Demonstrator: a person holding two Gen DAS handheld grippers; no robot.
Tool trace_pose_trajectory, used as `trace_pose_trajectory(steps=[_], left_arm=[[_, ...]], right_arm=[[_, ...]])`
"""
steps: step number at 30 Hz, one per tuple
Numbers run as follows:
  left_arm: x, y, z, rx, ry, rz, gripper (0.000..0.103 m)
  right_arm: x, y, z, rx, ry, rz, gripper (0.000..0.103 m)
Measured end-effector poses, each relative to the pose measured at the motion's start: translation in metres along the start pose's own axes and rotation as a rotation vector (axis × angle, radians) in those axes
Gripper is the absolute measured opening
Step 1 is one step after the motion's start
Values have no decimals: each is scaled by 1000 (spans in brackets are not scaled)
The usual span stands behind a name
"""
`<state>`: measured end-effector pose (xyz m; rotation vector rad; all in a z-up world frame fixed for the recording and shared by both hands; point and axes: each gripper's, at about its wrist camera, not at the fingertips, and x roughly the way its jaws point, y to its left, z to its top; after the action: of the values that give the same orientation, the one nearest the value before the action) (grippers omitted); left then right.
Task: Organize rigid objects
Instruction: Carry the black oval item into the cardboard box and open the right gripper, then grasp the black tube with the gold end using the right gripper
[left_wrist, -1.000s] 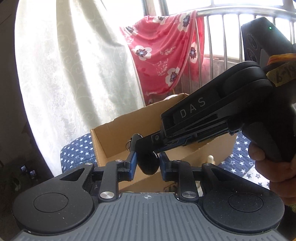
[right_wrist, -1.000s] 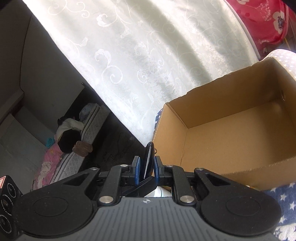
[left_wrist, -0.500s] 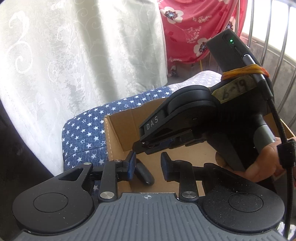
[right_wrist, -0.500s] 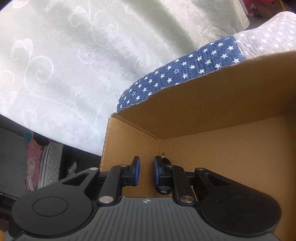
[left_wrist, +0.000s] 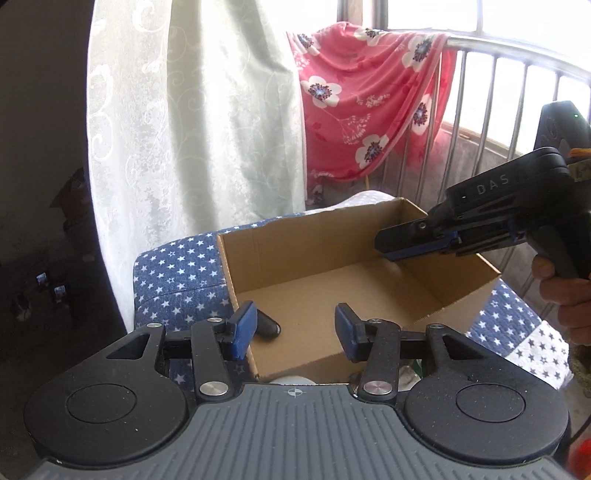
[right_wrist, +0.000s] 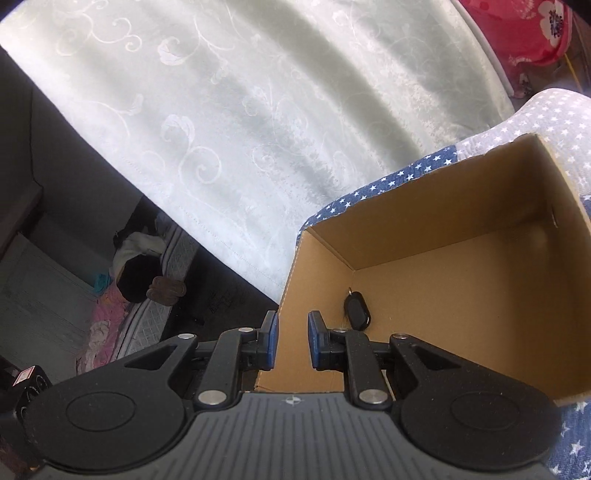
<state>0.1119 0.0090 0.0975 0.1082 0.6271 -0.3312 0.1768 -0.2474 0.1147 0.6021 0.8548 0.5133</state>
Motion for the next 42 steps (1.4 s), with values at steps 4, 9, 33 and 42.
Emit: trace_pose_trajectory(steps=[4, 9, 33, 42], left_arm=[[-20, -22, -38, 50, 0, -60, 48], [-11, -49, -89, 106, 41, -106, 48], [24, -97, -131, 250, 122, -82, 35], [23, -94, -132, 251, 125, -69, 33]], right_arm=[[-44, -12, -58, -16, -67, 10, 20], [-46, -46, -125, 79, -91, -13, 36], [-14, -99, -197, 351, -128, 67, 48], [-2, -91, -196, 309, -107, 46, 39]])
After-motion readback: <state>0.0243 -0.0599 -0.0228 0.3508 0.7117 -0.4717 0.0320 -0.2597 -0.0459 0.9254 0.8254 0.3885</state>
